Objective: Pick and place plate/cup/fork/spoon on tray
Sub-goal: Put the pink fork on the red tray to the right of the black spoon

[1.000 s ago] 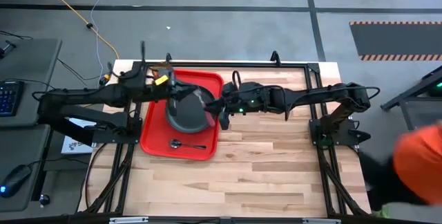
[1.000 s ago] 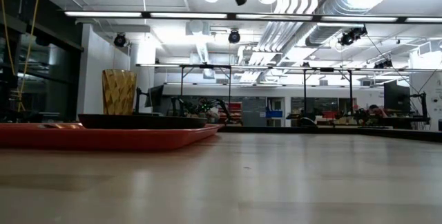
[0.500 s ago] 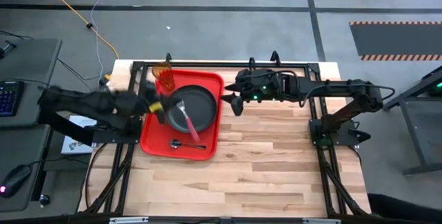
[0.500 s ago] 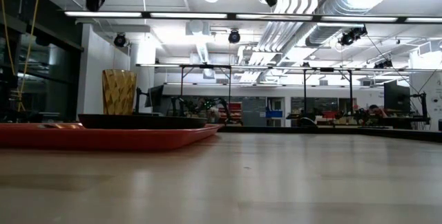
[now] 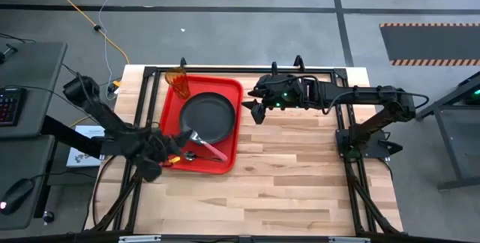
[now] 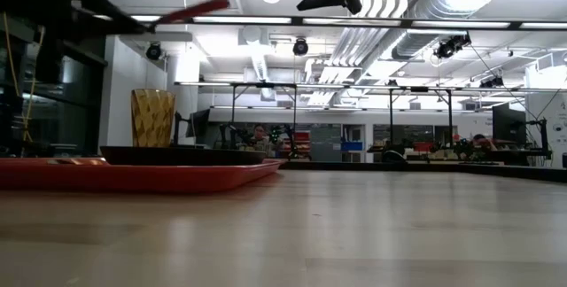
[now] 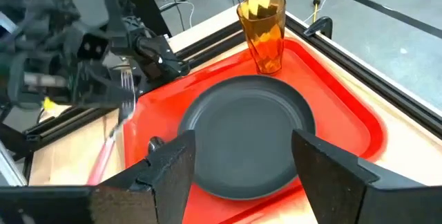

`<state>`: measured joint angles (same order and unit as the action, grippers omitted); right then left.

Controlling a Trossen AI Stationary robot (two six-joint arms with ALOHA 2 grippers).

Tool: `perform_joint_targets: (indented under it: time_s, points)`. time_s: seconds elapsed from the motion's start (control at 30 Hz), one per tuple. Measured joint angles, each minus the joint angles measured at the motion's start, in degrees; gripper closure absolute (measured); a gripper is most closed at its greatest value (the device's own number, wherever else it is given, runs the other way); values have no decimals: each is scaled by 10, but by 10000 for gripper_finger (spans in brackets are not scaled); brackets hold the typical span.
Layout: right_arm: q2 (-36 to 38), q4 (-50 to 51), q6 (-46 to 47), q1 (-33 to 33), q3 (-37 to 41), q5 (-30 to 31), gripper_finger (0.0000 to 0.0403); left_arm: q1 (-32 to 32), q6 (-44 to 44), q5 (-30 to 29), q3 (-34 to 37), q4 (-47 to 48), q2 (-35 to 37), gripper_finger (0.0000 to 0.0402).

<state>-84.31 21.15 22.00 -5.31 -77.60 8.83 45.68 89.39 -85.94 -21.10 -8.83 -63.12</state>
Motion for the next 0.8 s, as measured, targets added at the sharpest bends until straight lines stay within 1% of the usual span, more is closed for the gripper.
perform_joint_targets:
  time_s: [0.1,0.17,0.23,0.33,0.4,0.5,0.57,0.6,0.67,0.73,0.8]
  points:
    - [0,1,0,-9,0,-7,171,0,27,11,0,-29,-42,401]
    - [0,2,2,-14,0,-9,171,2,40,44,-1,-30,-57,401]
    - [0,5,2,-16,0,-12,171,8,41,60,-12,-15,-62,401]
    - [0,5,10,-16,0,-32,171,11,49,61,-24,25,-55,401]
    - [-5,-2,25,-16,0,-75,171,10,50,60,-30,46,-41,401]
    - [-22,-14,58,-9,0,-175,171,3,48,40,-36,83,-10,401]
    - [-43,-32,88,2,0,-246,171,-7,24,28,-36,92,13,402]
    - [-58,-35,107,11,0,-267,171,-12,10,18,-36,89,24,402]
    - [-86,-44,152,29,0,-266,171,-22,-22,9,-37,91,47,402]
    - [-108,-48,212,44,0,-253,171,-30,-52,0,-37,89,69,402]
    - [-122,-68,252,55,0,-239,171,-36,-79,-13,-37,89,89,402]
